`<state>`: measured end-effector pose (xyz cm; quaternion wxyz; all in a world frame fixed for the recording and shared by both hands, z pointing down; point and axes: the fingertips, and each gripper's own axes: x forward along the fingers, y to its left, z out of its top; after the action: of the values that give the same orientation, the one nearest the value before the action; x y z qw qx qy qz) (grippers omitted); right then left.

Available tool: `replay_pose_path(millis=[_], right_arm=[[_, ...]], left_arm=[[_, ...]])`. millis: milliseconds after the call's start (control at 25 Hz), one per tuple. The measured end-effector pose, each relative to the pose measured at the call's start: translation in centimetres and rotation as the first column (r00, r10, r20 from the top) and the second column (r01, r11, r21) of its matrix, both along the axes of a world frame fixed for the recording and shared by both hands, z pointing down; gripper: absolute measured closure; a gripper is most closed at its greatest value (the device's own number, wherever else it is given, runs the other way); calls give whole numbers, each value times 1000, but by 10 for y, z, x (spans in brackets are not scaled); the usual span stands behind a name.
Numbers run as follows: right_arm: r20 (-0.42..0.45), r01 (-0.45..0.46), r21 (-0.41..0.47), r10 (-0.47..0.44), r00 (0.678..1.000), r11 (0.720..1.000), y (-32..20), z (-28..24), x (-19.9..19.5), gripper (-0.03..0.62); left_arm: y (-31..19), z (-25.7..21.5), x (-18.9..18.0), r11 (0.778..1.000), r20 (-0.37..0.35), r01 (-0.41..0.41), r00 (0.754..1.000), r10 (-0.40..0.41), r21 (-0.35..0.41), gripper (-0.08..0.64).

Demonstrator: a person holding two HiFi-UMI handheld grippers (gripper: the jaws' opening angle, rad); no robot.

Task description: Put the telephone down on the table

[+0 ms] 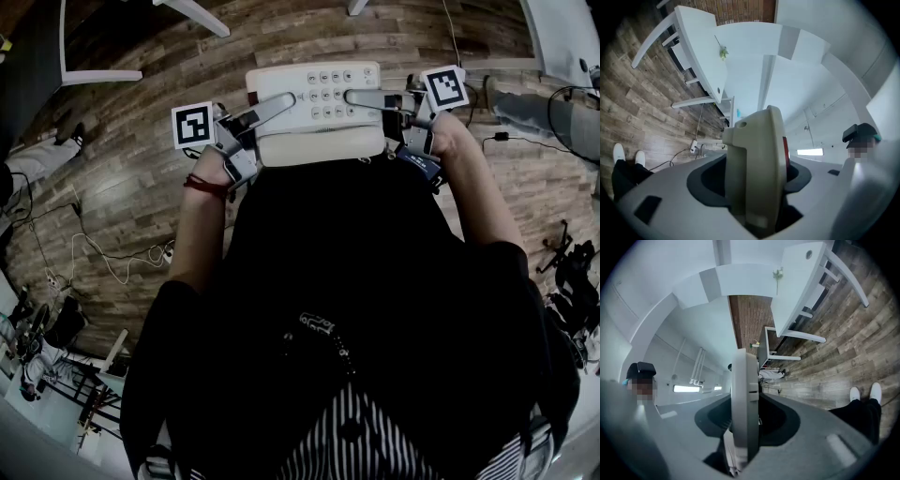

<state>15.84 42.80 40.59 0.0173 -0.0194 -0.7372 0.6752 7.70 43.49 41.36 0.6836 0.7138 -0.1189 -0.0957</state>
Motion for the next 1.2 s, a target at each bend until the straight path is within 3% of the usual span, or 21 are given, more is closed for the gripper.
replay_pose_path(millis=[880,1200], right_arm=[[26,48,-5,-47,999,999,17,1,16,446],[66,48,-15,-47,997,999,13,4,47,446]], left_arm=[[28,-4,17,995,27,95,995,-94,-19,282],[27,-5,49,993,60,113,992,-111,-26,282]])
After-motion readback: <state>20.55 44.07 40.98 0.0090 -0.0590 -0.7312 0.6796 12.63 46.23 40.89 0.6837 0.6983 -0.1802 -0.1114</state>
